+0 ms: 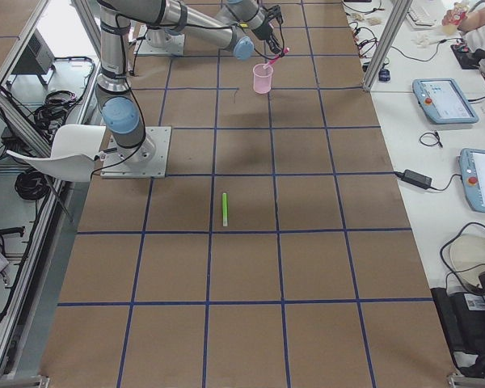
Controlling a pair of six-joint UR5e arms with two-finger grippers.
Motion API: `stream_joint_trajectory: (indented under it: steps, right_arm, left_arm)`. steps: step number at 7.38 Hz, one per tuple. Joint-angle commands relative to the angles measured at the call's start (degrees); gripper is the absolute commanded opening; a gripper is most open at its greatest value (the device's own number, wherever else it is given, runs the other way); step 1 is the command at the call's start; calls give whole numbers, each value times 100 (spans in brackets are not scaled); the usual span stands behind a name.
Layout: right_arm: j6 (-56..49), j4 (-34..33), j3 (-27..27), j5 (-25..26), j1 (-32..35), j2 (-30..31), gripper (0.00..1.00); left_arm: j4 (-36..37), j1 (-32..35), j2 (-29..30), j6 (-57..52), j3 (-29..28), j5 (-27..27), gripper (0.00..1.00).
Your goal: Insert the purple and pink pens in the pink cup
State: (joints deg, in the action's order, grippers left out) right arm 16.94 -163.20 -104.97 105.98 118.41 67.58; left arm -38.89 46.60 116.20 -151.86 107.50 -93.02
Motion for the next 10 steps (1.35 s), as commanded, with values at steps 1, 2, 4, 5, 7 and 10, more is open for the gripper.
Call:
stream_joint_trajectory:
  steps: [1, 2, 4, 5, 7, 10]
  right_arm:
    - [55, -125, -76, 107, 85, -131, 0]
    - [229, -159, -164, 90, 94, -148, 9]
    - [415, -169, -174, 46, 86, -166, 87]
    - [389, -125, -121, 28, -10, -96, 99]
    - [310, 320, 237, 63, -177, -69, 100]
    - [126, 2551, 653, -548, -1622, 597, 100]
  left_arm:
    - [-536, 16, -263, 130, -219, -31, 0]
    - [-1280, 103, -499, 617, -560, -40, 0]
    - [-2461, 514, -974, 1829, -722, -32, 0]
    - [-2944, 691, -1228, 2731, -722, 47, 0]
    - [-3630, 1627, -1782, 4410, -817, 39, 0]
    - [-4080, 3263, -2127, 7170, -932, 3, 0]
